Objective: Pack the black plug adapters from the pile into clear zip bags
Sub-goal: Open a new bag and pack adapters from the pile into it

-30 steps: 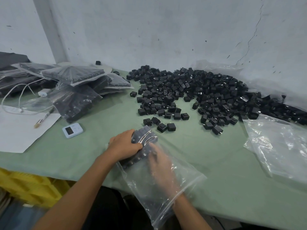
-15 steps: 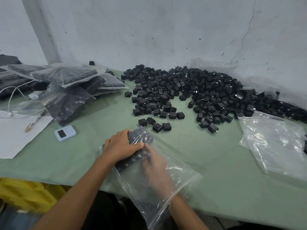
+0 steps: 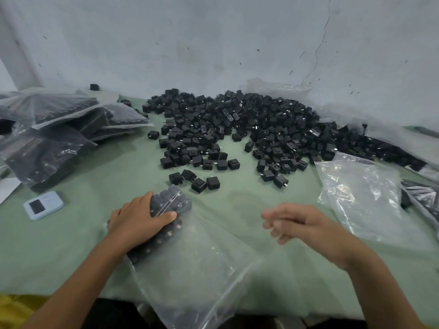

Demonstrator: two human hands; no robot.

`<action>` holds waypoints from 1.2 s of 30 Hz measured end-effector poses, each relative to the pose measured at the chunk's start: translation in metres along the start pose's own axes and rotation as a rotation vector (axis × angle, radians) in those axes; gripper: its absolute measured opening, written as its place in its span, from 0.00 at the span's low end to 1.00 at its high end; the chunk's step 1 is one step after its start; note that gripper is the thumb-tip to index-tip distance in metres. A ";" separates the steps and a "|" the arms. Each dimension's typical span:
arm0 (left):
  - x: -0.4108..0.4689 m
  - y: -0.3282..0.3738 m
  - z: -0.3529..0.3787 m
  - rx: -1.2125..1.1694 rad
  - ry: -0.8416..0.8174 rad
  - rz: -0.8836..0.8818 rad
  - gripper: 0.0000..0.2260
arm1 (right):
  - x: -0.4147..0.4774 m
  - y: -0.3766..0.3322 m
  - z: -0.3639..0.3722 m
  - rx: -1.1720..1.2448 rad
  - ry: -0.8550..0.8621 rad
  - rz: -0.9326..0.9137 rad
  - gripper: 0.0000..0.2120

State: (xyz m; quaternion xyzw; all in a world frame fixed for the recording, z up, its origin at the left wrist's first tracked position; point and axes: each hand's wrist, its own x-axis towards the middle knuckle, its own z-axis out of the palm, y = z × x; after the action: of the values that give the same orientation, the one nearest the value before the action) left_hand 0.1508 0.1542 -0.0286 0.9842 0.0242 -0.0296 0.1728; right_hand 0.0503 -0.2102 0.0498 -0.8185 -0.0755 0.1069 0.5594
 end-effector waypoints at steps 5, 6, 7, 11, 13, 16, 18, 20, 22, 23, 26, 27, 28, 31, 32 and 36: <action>-0.001 -0.001 0.002 0.002 0.009 0.008 0.36 | 0.120 0.048 -0.043 -0.637 0.465 0.201 0.09; -0.001 -0.001 0.002 0.001 0.011 0.009 0.37 | 0.134 0.059 -0.047 -0.714 0.501 0.236 0.08; -0.001 -0.001 0.002 0.004 0.010 0.006 0.38 | 0.144 0.069 -0.049 -0.734 0.533 0.257 0.09; -0.001 0.000 0.001 0.008 0.007 0.013 0.38 | 0.158 0.096 -0.057 -0.685 0.644 0.262 0.20; -0.003 0.000 0.000 0.007 0.005 0.015 0.37 | 0.157 0.099 -0.060 -0.686 0.663 0.265 0.18; -0.004 0.003 -0.002 0.005 0.008 0.015 0.36 | 0.139 0.086 -0.057 -0.569 0.652 0.245 0.14; -0.006 0.004 -0.002 0.000 0.008 0.010 0.37 | 0.112 0.068 -0.049 -0.318 0.666 0.169 0.11; -0.006 0.005 -0.002 -0.004 0.003 0.005 0.39 | 0.070 0.052 -0.038 0.029 0.688 0.080 0.06; -0.006 0.004 -0.003 -0.003 -0.011 -0.002 0.40 | 0.015 0.042 -0.024 0.223 0.621 0.017 0.05; -0.005 0.005 -0.004 0.003 -0.017 -0.005 0.40 | -0.015 0.040 -0.016 0.230 0.529 -0.010 0.06; -0.005 0.005 -0.005 -0.002 -0.022 -0.008 0.38 | -0.087 0.029 0.010 0.102 0.089 0.043 0.14; -0.006 0.006 -0.005 -0.003 -0.024 -0.009 0.39 | -0.098 0.024 0.021 0.093 -0.067 0.094 0.15; -0.006 0.006 -0.005 -0.001 -0.028 -0.010 0.39 | -0.104 0.019 0.035 0.067 -0.184 0.114 0.15; -0.006 0.006 -0.006 0.007 -0.035 -0.015 0.40 | -0.093 0.009 0.085 0.006 -0.266 0.101 0.16; -0.006 0.005 -0.006 0.009 -0.035 -0.011 0.40 | -0.084 0.008 0.101 0.005 -0.222 0.085 0.16; -0.006 0.005 -0.006 0.009 -0.043 -0.006 0.40 | -0.037 0.003 0.155 0.212 0.030 0.095 0.17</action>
State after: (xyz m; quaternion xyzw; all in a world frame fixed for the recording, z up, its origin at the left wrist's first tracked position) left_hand 0.1450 0.1515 -0.0204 0.9841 0.0233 -0.0514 0.1685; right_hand -0.0257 -0.0807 -0.0041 -0.7589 -0.0165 0.1286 0.6381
